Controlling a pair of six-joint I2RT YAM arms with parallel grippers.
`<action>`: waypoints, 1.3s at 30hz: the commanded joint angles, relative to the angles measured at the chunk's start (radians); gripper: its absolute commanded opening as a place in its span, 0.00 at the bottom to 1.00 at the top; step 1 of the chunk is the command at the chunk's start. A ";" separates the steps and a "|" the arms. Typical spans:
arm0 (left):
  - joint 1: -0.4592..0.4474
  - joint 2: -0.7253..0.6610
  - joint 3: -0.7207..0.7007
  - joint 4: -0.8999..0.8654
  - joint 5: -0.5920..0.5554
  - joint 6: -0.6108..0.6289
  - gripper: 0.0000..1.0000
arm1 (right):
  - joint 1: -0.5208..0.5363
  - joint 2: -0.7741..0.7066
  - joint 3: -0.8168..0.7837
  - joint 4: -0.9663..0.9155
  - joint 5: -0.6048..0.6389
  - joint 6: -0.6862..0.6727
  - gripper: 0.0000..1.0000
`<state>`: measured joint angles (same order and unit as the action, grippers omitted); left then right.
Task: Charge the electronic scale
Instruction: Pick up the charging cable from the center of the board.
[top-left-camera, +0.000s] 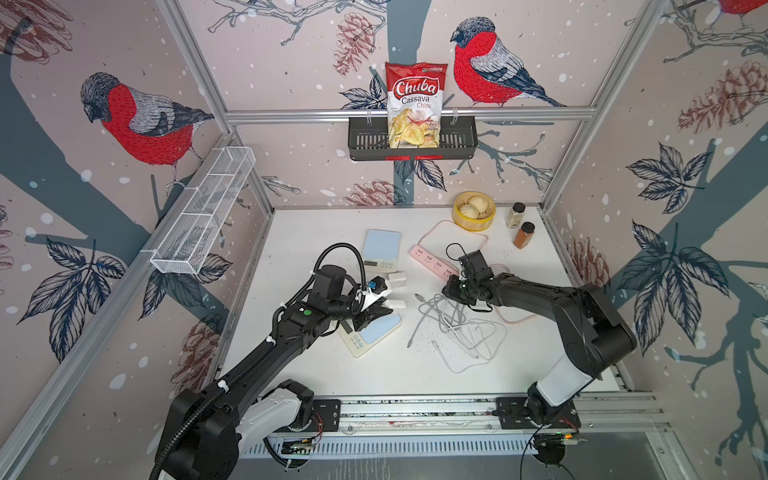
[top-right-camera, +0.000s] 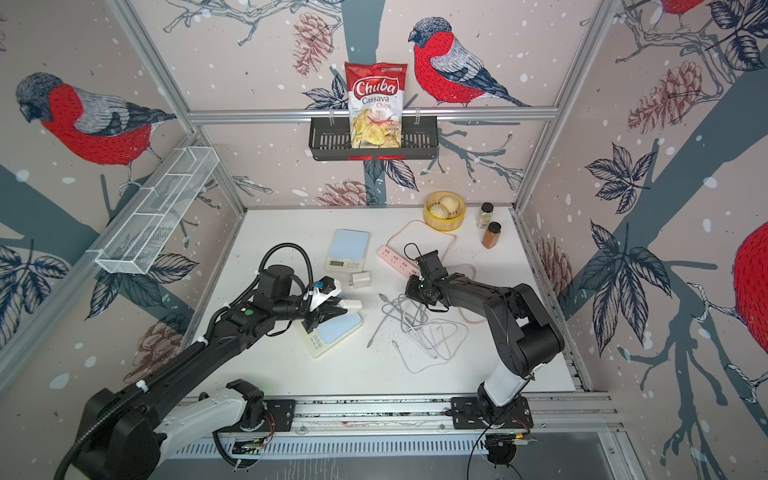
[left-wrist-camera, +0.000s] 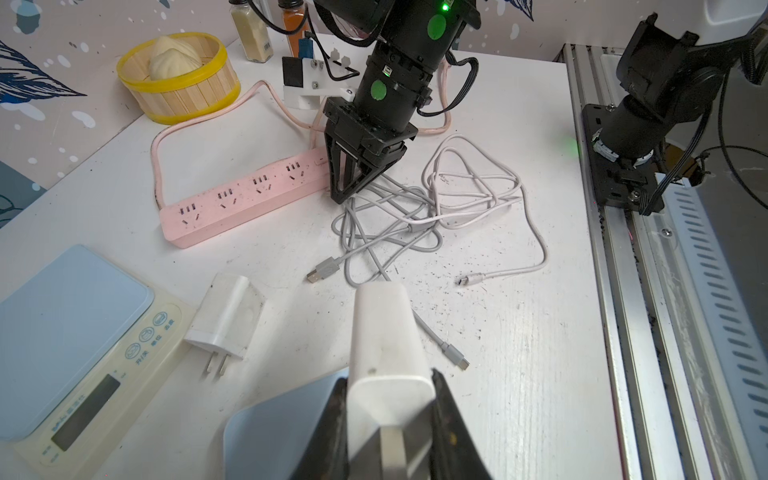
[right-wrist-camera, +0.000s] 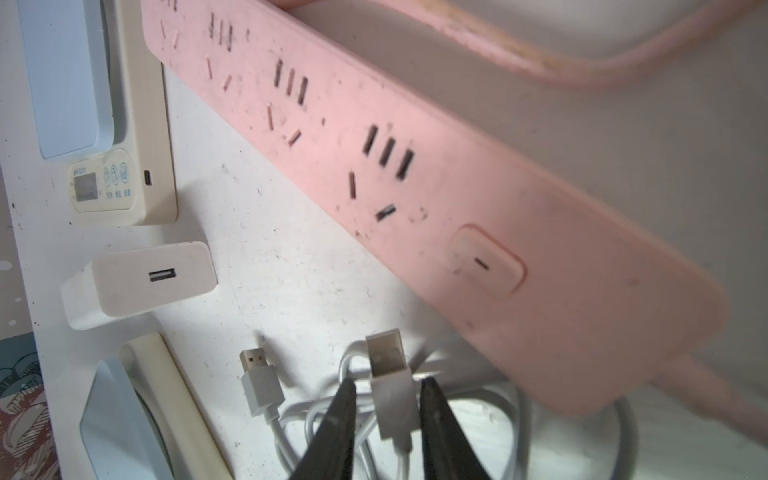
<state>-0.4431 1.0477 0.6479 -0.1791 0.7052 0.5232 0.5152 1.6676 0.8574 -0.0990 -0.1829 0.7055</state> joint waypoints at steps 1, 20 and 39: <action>0.000 0.000 0.000 0.023 0.017 0.014 0.00 | 0.002 0.014 0.013 -0.024 0.023 -0.033 0.29; 0.004 -0.046 0.004 0.031 0.048 0.003 0.00 | 0.103 -0.130 0.064 -0.141 0.129 -0.271 0.10; 0.096 -0.115 0.241 -0.158 0.210 -0.349 0.00 | 0.715 -0.668 -0.072 -0.048 0.632 -1.177 0.06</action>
<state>-0.3508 0.9207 0.8566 -0.2703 0.8661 0.2676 1.1881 1.0245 0.8017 -0.2417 0.3435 -0.3145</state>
